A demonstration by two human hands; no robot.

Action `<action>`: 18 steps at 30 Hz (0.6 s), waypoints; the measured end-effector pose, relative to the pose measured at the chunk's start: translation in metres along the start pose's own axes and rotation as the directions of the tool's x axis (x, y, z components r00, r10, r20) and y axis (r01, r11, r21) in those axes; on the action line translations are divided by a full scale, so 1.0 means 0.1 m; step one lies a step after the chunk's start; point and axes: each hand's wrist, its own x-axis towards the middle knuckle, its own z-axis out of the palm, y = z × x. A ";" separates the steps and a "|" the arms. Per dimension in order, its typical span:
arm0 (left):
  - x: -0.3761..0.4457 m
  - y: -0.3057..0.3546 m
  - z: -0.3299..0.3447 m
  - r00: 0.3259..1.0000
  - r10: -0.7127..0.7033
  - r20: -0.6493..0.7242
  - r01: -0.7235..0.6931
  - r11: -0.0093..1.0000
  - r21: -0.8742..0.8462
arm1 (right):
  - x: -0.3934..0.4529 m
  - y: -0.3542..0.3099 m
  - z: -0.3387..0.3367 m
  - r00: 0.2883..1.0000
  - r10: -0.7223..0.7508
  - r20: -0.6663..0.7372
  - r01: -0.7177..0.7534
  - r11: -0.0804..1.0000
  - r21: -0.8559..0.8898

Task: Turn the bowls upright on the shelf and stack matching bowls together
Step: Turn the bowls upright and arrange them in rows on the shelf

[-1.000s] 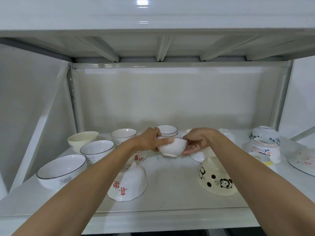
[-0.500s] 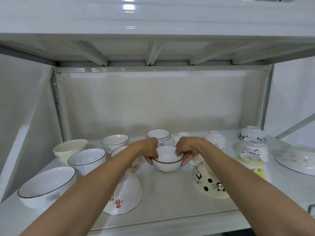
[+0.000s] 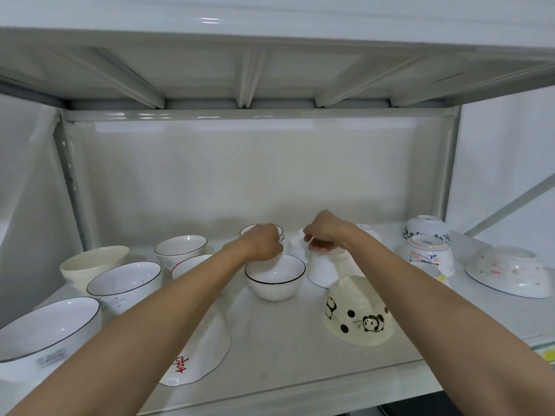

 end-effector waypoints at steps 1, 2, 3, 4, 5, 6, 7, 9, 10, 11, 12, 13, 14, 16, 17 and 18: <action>0.03 0.05 -0.01 1.000 0.026 0.005 -0.026 0.996 -0.086 | 0.03 0.02 -0.07 0.999 -0.010 -0.032 0.010 1.000 0.001; 0.06 0.12 -0.03 0.999 0.047 0.017 -0.043 0.984 -0.172 | 0.05 0.05 -0.13 0.998 -0.023 -0.066 0.020 0.999 -0.033; 0.10 0.19 -0.04 0.998 0.052 0.034 -0.043 0.971 -0.237 | 0.07 0.08 -0.19 0.995 -0.040 -0.094 0.030 0.994 -0.106; 0.14 0.27 -0.04 0.997 0.048 0.056 -0.030 0.960 -0.278 | 0.08 0.12 -0.24 0.993 -0.051 -0.103 0.030 0.980 -0.196; 0.18 0.34 -0.03 0.996 0.036 0.083 -0.010 0.955 -0.296 | 0.07 0.16 -0.28 0.995 -0.044 -0.093 0.016 0.959 -0.284; 0.22 0.43 -0.01 0.994 0.020 0.106 0.013 0.955 -0.298 | 0.07 0.20 -0.31 0.997 -0.014 -0.072 -0.012 0.937 -0.350; 0.27 0.50 0.02 0.992 -0.008 0.129 0.046 0.955 -0.292 | 0.07 0.25 -0.33 0.999 0.031 -0.038 -0.043 0.914 -0.402; 0.35 0.61 0.06 0.979 -0.066 0.192 0.117 0.956 -0.270 | 0.10 0.37 -0.35 0.988 0.148 0.046 -0.112 0.886 -0.450; 0.38 0.63 0.11 0.970 -0.085 0.227 0.144 0.956 -0.257 | 0.11 0.42 -0.35 0.974 0.205 0.092 -0.144 0.884 -0.445; 0.43 0.64 0.15 0.960 -0.104 0.261 0.170 0.955 -0.245 | 0.11 0.46 -0.34 0.959 0.250 0.131 -0.173 0.888 -0.427; 0.47 0.65 0.21 0.948 -0.121 0.294 0.193 0.953 -0.233 | 0.13 0.50 -0.34 0.947 0.282 0.156 -0.200 0.893 -0.402; 0.49 0.65 0.25 0.933 -0.142 0.332 0.218 0.954 -0.206 | 0.14 0.54 -0.33 0.937 0.305 0.172 -0.223 0.898 -0.380; 0.51 0.66 0.28 0.915 -0.159 0.370 0.237 0.956 -0.175 | 0.16 0.56 -0.33 0.929 0.324 0.180 -0.243 0.900 -0.363; 0.53 0.71 0.33 0.883 -0.190 0.430 0.273 0.952 -0.141 | 0.20 0.60 -0.33 0.917 0.349 0.192 -0.275 0.904 -0.328; 0.53 0.74 0.32 0.874 -0.197 0.445 0.289 0.946 -0.148 | 0.21 0.61 -0.32 0.914 0.355 0.197 -0.284 0.906 -0.315; 0.53 0.77 0.32 0.869 -0.194 0.454 0.298 0.939 -0.169 | 0.22 0.62 -0.31 0.912 0.356 0.202 -0.286 0.907 -0.309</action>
